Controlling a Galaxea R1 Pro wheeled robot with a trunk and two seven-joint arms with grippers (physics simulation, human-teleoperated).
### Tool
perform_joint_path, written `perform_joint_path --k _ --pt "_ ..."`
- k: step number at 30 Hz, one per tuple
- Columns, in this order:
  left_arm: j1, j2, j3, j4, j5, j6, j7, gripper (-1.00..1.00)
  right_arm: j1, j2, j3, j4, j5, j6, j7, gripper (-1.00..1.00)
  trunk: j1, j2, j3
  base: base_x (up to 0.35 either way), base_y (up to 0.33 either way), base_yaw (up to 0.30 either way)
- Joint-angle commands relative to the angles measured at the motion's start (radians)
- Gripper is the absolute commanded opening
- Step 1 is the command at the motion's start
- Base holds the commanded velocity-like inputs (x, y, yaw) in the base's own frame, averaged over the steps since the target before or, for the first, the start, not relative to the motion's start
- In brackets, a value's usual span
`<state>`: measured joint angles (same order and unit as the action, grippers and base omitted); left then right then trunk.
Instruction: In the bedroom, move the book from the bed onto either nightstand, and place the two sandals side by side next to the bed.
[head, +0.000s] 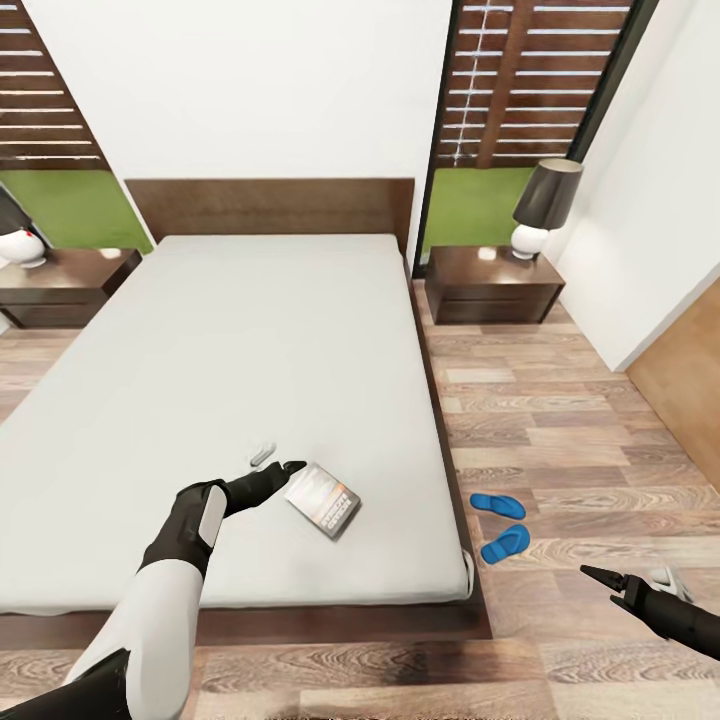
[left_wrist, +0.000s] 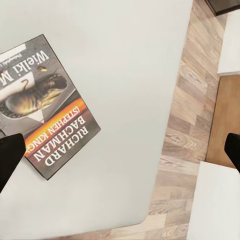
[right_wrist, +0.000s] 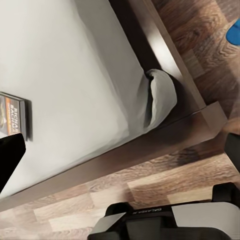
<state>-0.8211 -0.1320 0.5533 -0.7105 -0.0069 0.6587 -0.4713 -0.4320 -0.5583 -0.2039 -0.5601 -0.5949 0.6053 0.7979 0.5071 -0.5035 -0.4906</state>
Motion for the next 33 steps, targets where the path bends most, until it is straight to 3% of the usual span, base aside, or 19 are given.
perform_joint_path --k 1,33 --pt "-0.001 -0.001 0.007 -0.001 -0.001 0.009 -0.004 1.0 -0.001 0.0 -0.002 0.0 -0.004 0.007 0.001 1.0 0.0 -0.001 -0.003 0.0 0.0 0.0" --pt "-0.001 0.002 0.008 -0.002 -0.002 0.007 -0.004 1.0 -0.001 0.0 -0.002 0.0 -0.003 0.007 0.001 1.0 0.0 -0.001 -0.053 0.069 -0.022 0.0"
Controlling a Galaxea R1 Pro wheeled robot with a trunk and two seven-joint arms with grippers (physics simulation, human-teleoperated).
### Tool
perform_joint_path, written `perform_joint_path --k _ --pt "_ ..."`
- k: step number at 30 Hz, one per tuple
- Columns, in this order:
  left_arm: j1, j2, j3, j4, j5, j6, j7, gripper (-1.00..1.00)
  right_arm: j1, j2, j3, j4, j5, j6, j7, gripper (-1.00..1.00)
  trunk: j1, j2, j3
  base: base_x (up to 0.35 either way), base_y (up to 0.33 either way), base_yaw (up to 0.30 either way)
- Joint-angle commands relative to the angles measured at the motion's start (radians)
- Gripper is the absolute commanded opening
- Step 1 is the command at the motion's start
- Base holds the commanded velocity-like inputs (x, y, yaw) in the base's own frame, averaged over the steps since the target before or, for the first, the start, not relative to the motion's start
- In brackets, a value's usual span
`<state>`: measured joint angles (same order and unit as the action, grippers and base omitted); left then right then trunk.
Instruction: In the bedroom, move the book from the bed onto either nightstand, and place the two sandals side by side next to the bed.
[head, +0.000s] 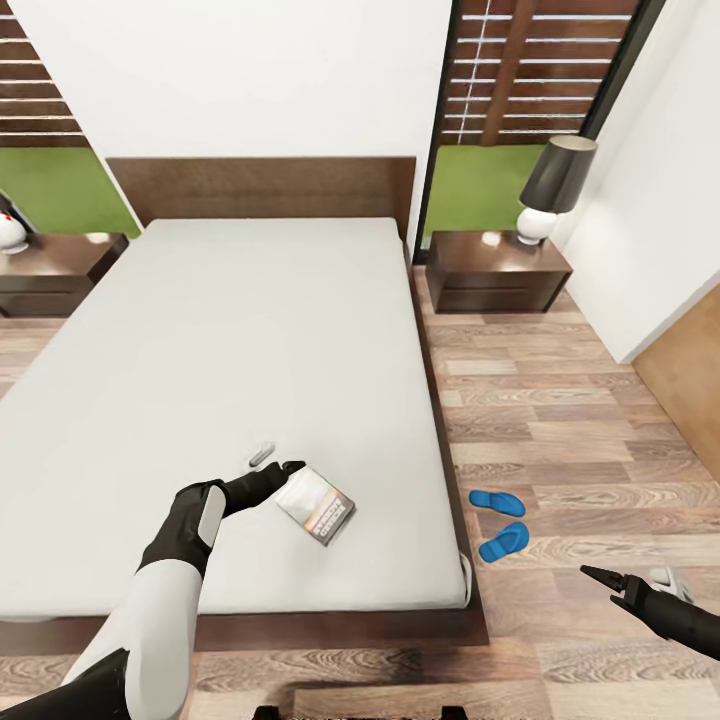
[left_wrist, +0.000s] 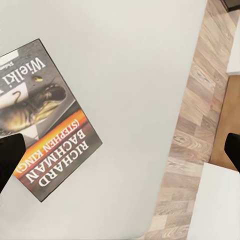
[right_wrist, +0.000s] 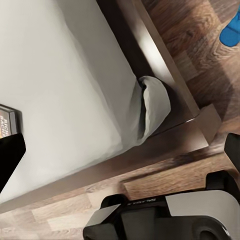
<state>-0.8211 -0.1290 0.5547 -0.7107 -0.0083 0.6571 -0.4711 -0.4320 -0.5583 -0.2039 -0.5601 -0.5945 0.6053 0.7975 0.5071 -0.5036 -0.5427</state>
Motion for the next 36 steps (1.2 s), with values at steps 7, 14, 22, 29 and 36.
perform_joint_path --k 7,14,22,29,36 --pt "-0.001 -0.001 0.007 -0.002 -0.001 0.009 -0.005 1.0 -0.001 0.0 -0.002 0.0 -0.004 0.007 0.0 1.0 0.0 -0.001 -0.012 0.016 0.0 0.0" --pt "0.0 0.0 0.006 -0.002 0.0 0.008 -0.005 1.0 -0.001 0.0 -0.002 0.0 -0.004 0.007 0.0 1.0 0.0 -0.001 -0.023 0.17 0.0 0.0" --pt "-0.008 0.028 0.005 -0.02 0.001 0.013 -0.002 1.0 -0.001 0.0 -0.002 0.0 -0.004 0.007 0.002 1.0 0.0 -0.001 -0.036 0.013 0.0 0.0" --pt "-0.02 0.06 0.011 -0.054 0.067 0.014 -0.004 1.0 -0.001 0.0 -0.002 0.0 -0.004 0.007 0.002 1.0 0.0 -0.001 -0.043 0.0 0.0 0.0" --pt "-0.022 0.058 0.0 -0.062 0.142 0.008 -0.004 1.0 -0.001 0.0 -0.002 0.0 -0.004 0.007 0.002 1.0 0.0 -0.001 -0.043 0.0 0.0 0.0"
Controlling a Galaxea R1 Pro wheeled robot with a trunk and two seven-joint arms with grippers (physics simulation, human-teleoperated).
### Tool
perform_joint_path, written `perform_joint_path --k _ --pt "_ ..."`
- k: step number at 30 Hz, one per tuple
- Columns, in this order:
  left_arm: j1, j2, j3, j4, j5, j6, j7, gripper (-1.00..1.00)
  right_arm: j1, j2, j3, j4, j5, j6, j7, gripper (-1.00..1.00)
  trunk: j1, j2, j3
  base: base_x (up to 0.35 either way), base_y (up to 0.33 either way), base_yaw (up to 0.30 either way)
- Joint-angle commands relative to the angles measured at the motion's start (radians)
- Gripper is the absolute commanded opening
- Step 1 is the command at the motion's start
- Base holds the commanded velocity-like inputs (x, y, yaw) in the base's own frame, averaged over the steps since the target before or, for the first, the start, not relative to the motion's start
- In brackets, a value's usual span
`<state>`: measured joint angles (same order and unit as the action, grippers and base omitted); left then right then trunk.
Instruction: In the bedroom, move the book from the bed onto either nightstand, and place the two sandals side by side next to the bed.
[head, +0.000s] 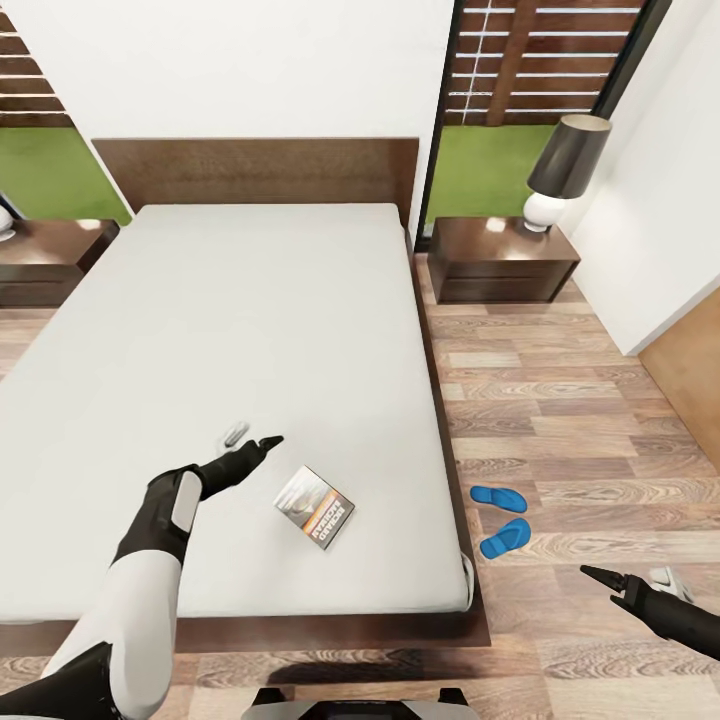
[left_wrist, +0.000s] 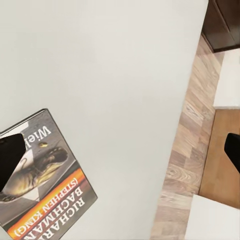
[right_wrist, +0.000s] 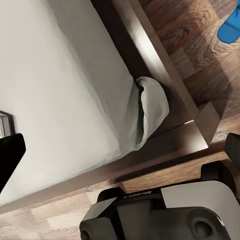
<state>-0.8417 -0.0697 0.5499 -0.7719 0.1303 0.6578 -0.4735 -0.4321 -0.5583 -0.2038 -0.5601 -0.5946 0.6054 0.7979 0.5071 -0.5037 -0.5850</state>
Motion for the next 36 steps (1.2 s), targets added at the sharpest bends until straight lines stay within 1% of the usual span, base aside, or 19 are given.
perform_joint_path --k 1,8,14,17,21,36 --pt "-0.001 -0.002 0.003 -0.001 0.005 0.007 -0.002 1.0 -0.001 0.0 -0.002 0.0 -0.004 0.007 0.001 1.0 0.0 -0.001 -0.001 0.0 0.0 0.0" --pt "-0.001 0.001 -0.019 -0.001 0.008 0.006 -0.001 1.0 -0.001 0.0 -0.002 0.0 -0.004 0.007 0.001 1.0 0.0 -0.001 -0.001 0.0 0.0 0.0" --pt "-0.001 0.003 -0.02 -0.003 0.007 0.005 -0.001 1.0 -0.001 0.0 -0.002 0.0 -0.005 0.007 0.001 1.0 0.0 -0.001 -0.001 0.0 0.0 0.0" --pt "-0.001 0.004 -0.021 -0.023 0.007 0.005 -0.001 1.0 -0.001 0.0 -0.002 0.0 -0.005 0.007 0.002 1.0 0.0 -0.001 -0.001 0.0 0.0 0.0" --pt "-0.002 0.004 -0.021 -0.047 0.008 0.006 -0.001 1.0 -0.001 0.0 -0.002 0.0 -0.005 0.007 0.002 1.0 0.016 -0.029 -0.014 0.0 0.0 0.0" --pt "-0.002 0.0 -0.021 -0.051 0.01 0.006 -0.002 1.0 -0.001 0.0 -0.002 0.0 -0.005 0.007 0.001 1.0 0.073 -0.134 -0.061 0.0 0.0 0.0"
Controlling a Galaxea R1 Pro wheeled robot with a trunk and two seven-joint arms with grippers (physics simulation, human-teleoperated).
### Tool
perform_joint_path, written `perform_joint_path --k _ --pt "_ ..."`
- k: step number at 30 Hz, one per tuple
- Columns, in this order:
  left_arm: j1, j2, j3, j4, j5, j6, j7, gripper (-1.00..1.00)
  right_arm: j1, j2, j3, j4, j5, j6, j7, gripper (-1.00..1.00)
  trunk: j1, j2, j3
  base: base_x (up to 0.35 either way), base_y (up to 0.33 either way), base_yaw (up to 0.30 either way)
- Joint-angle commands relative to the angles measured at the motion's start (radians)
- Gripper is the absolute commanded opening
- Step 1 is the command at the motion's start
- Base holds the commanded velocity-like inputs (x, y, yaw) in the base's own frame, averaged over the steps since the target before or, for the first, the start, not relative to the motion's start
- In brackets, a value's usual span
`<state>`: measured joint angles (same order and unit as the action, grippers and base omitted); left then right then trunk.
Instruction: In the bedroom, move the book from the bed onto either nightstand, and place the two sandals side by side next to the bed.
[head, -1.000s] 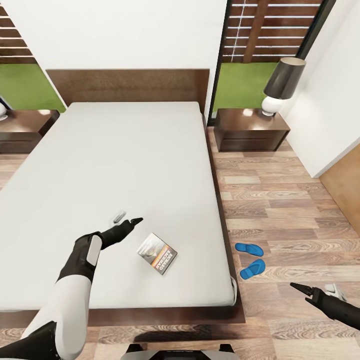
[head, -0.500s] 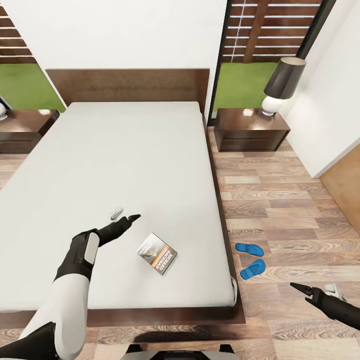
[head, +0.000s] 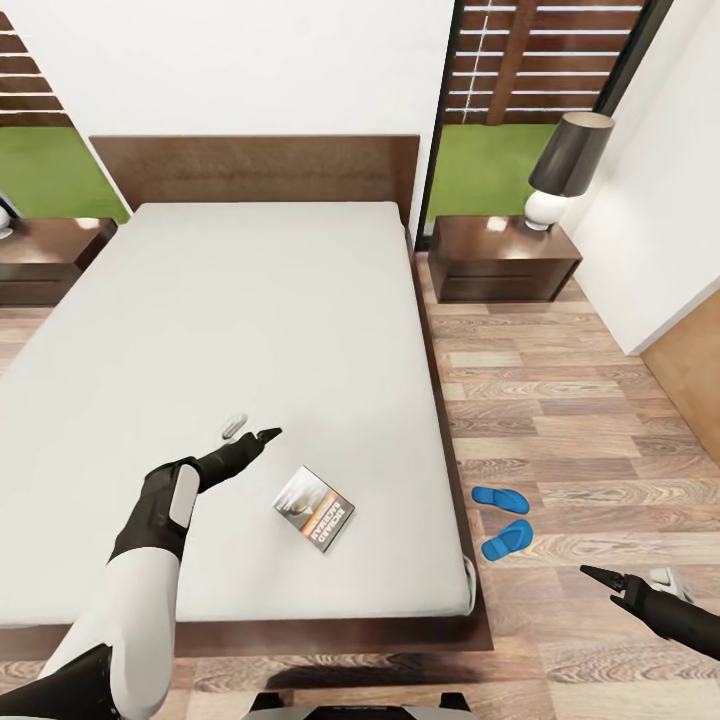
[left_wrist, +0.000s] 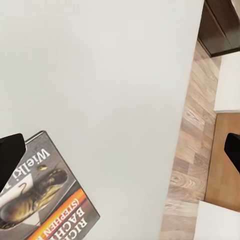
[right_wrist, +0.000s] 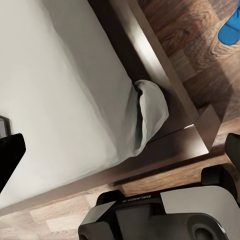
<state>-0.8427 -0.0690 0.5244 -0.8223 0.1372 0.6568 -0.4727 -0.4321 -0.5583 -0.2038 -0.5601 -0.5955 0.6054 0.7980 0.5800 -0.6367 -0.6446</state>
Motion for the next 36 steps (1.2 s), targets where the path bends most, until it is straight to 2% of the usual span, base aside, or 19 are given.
perform_joint_path --k 1,28,36 --pt "-0.001 -0.001 0.005 0.0 0.003 0.008 -0.003 1.0 0.0 0.0 -0.002 0.0 -0.004 0.007 0.001 1.0 0.004 -0.008 -0.004 0.0 0.0 0.0" --pt "0.0 -0.004 0.01 0.01 0.008 0.012 -0.004 1.0 0.0 0.0 -0.002 0.0 -0.004 0.007 0.003 1.0 0.108 -0.197 -0.089 0.0 0.0 0.0" --pt "0.003 -0.015 0.008 0.01 0.007 0.012 -0.004 1.0 0.0 0.0 -0.002 0.0 -0.004 0.007 0.002 1.0 0.138 -0.253 -0.114 0.0 0.0 0.0"
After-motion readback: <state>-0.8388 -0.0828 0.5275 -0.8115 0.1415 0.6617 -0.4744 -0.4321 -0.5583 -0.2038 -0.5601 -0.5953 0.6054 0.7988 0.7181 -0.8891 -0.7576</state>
